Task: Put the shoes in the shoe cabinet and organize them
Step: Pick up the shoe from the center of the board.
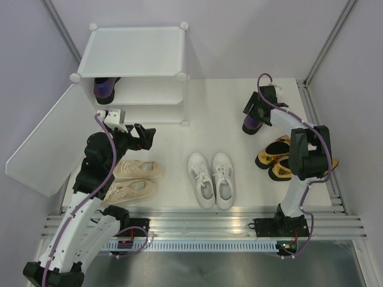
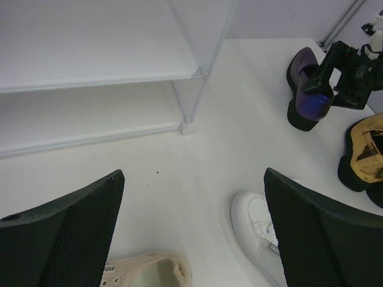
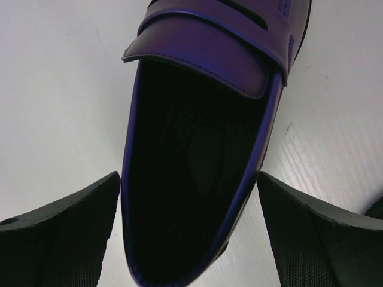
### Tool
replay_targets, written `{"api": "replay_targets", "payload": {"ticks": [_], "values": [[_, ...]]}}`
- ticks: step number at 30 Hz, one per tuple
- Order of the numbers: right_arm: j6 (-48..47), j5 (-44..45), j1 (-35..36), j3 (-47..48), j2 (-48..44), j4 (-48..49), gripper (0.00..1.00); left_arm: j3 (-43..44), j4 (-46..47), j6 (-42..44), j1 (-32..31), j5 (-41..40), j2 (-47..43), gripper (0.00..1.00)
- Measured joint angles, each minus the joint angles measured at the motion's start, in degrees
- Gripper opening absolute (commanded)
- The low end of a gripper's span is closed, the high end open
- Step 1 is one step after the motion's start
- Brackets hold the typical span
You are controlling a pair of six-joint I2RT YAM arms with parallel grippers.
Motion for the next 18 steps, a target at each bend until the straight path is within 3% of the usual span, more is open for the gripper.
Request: {"api": "replay_targets", "payload": {"ticks": [7, 13, 16, 17, 18], "values": [[-1.09, 1.2, -0.35, 4.76, 7.37, -1.66, 0.95, 0.0, 0.0, 0.0, -0.37, -0.04, -0.13, 1.0], [-1.75, 1.62, -0.31, 5.84, 8.37, -2.51, 0.92, 0.0, 0.0, 0.0, -0.48, -0.04, -0.13, 1.0], [-2.16, 1.64, -0.31, 5.99, 8.46, -2.69, 0.77, 0.0, 0.0, 0.0, -0.48, -0.02, -0.15, 1.0], [-2.45, 1.7, -0.31, 6.01, 8.46, -2.75, 0.59, 0.0, 0.0, 0.0, -0.48, -0.02, -0.15, 1.0], [-3.04, 1.88, -0.33, 6.01, 8.46, -2.93, 0.53, 0.0, 0.0, 0.0, -0.48, 0.0, -0.17, 1.0]]}}
